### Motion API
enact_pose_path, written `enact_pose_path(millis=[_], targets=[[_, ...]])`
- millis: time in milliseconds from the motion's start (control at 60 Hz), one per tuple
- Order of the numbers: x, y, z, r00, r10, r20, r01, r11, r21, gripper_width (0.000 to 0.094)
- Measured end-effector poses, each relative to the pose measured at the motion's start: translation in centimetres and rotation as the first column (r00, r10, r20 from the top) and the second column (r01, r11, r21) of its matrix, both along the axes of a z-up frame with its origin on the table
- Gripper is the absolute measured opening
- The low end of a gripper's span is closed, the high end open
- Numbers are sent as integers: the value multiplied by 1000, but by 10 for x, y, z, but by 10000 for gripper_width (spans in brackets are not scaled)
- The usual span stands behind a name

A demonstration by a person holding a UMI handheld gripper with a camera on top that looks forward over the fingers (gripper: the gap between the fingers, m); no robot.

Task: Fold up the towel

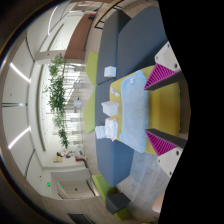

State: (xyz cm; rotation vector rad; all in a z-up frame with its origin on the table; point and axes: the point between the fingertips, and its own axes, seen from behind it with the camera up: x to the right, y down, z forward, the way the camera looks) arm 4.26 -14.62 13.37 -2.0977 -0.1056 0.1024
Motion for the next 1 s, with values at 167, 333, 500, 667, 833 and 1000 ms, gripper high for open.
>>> enact_pose_path(millis=[167,333,500,667,833,1000], targets=[[-17,4,0,999,39,22,-39,999,1,801],[-71,36,-4,991,110,77,-108,994,-29,793],[-151,85,-46,979,189,79,-183,980,-82,716],[-192,132,-98,966,193,171,-171,976,-132,694],[-198,155,-153,946,205,253,-152,965,-212,456],[-185,163,-147,953,149,263,-113,982,-148,37]])
